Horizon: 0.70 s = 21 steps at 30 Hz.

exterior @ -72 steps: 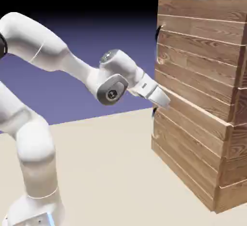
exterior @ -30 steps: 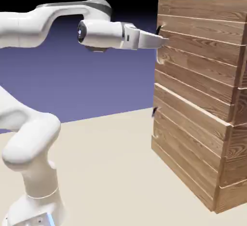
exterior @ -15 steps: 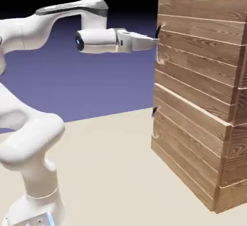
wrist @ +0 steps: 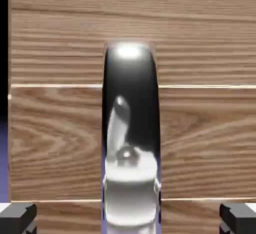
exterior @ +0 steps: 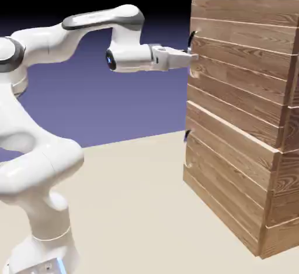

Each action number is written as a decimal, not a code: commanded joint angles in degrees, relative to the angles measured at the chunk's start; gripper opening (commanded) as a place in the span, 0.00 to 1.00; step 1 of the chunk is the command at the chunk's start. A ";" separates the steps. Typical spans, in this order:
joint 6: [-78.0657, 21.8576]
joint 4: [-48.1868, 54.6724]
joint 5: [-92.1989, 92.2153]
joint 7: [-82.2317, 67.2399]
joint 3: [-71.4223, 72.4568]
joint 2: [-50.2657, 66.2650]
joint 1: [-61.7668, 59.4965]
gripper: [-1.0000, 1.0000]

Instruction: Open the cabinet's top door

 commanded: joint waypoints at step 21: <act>-11.33 -27.20 -18.57 0.45 -31.57 -1.19 43.61 0.00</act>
